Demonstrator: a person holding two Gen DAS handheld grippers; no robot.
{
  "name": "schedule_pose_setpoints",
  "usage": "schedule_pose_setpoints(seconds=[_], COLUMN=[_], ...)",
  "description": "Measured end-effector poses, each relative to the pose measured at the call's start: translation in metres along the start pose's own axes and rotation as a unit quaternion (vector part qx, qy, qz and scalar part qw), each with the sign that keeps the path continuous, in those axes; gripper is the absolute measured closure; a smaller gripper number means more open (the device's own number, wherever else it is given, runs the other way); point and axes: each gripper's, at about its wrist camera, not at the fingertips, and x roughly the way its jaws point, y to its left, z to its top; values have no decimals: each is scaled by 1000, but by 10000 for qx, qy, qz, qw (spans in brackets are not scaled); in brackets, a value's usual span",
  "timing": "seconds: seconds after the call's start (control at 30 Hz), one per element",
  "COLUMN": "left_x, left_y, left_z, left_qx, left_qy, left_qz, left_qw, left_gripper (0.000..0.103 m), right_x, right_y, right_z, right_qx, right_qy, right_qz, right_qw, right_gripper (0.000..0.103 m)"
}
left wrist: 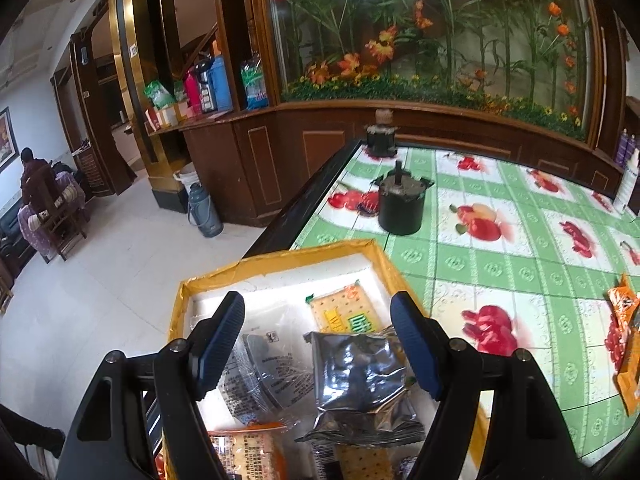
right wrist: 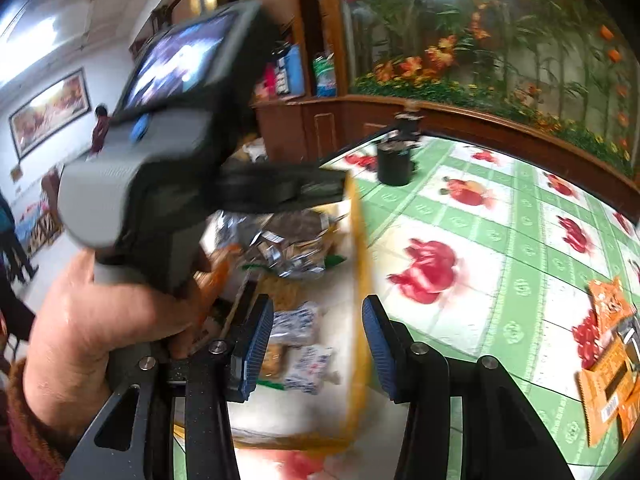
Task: Organize snacks
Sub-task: 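Open both tools and move them back over the snack pile, then grasp the orange biscuit pack with the left tool while the right tool grasps orange candy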
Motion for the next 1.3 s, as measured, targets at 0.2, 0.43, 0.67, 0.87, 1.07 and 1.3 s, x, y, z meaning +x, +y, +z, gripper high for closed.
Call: schedule_pose_setpoints(seconds=[0.2, 0.43, 0.67, 0.87, 1.07, 1.3], left_x=[-17, -31, -79, -85, -80, -72], left_y=[-11, -26, -89, -134, -152, -155], left_z=[2, 2, -16, -39, -53, -58], left_qx=[150, 209, 1029, 1531, 1733, 1732], left_qy=[-342, -553, -1049, -262, 103, 449], left_qz=[-217, -502, -1514, -2872, -3156, -3424], left_qw=[9991, 9970, 9775, 9452, 9329, 9223], left_gripper=[28, 28, 28, 28, 28, 23], right_x=[-32, -74, -115, -125, -101, -73], right_y=[-61, -135, -205, -255, -271, -278], right_z=[7, 1, -15, -34, -49, -56], right_qx=[910, 1787, 2574, 3280, 3644, 3486], right_qy=[-340, -680, -939, -732, -154, 328], right_qz=[-127, -704, -1525, -1911, -1917, -2249], right_qw=[9952, 9790, 9496, 9222, 9112, 9093], right_gripper=[49, 48, 48, 49, 49, 49])
